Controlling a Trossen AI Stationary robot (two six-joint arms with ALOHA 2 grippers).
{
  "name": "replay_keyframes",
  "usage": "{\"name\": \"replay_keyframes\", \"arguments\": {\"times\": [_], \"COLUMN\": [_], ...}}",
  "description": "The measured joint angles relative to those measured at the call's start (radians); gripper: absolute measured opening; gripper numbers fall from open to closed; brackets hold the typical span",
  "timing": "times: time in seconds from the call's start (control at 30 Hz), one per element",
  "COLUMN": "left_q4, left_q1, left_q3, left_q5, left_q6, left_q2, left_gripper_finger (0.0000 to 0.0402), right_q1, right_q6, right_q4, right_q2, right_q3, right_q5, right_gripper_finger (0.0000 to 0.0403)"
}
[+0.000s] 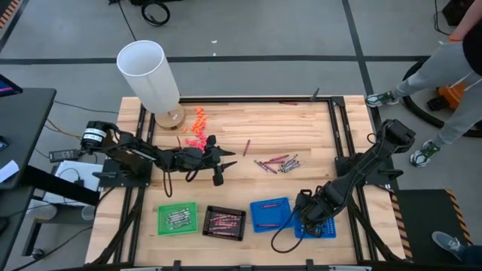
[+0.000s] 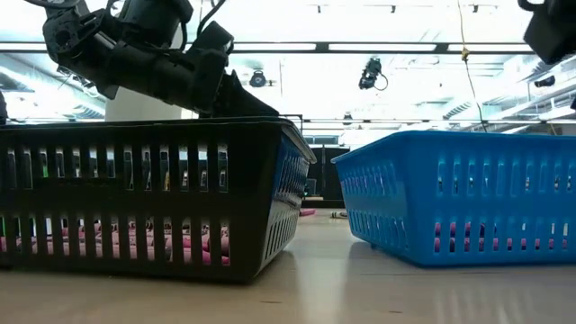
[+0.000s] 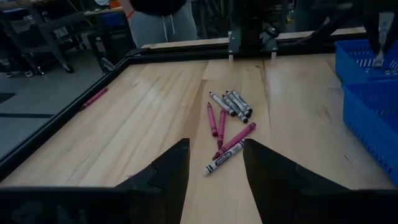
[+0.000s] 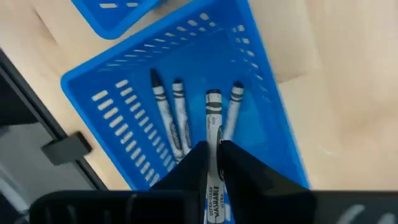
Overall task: Sort crayons
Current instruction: Put the black crayon into the right blue bin, then put the red crayon into the left blue bin
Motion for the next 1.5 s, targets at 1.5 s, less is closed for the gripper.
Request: {"name": "replay_keyframes", "arguments": {"times": [1.5], "left_q4": [-0.293], "left_q1": [0.177], "left_q3": [0.329], "left_q5": [0.106], "left_q6": [-0.145], "left_q2": [0.31], "left_gripper_finger": [0.0181], "right_q1": [-0.2], "right_q6": [-0.18], "right_q4": [0.104], "right_q2": [-0.275], "right_q3": [-0.249], "right_q5": [0.567], "right_gripper_finger": [0.0077]}}
